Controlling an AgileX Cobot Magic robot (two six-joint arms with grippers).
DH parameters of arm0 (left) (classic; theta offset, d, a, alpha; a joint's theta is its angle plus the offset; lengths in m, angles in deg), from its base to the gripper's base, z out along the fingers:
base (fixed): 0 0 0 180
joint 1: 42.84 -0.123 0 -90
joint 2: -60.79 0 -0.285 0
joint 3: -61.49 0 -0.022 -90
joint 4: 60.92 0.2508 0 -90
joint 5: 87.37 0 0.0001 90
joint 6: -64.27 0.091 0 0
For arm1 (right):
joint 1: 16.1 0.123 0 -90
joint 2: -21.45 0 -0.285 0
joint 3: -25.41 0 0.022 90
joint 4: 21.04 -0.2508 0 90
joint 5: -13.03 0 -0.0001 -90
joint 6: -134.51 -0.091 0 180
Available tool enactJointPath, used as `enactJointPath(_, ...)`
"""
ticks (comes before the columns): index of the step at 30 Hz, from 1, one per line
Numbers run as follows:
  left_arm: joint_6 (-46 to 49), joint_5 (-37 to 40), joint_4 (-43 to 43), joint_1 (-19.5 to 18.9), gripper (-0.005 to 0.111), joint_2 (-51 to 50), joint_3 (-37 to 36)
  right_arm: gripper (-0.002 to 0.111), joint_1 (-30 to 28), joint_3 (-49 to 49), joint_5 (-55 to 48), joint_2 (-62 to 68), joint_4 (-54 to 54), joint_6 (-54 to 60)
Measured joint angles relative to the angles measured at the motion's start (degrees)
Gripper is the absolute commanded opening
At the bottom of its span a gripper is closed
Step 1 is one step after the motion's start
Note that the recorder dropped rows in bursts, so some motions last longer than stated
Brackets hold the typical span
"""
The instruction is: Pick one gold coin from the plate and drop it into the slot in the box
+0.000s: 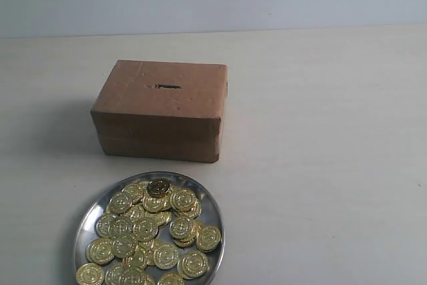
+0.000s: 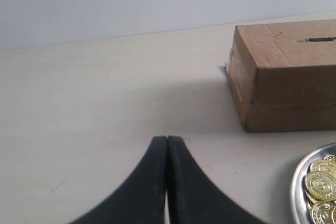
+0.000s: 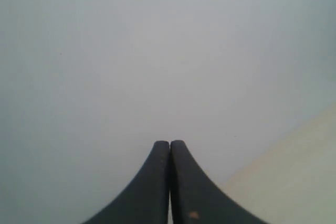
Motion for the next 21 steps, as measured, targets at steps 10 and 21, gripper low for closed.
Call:
enactJointPath(10,0.0,0.0,0.0,0.0,0.000,0.0,0.0,0.000,6.1,-1.6,1.5,0.3,15.6,-16.2)
enactJointPath(21,0.0,0.0,0.0,0.0,0.000,0.0,0.0,0.000,21.1,-12.5,7.9,21.1,70.0,-51.3)
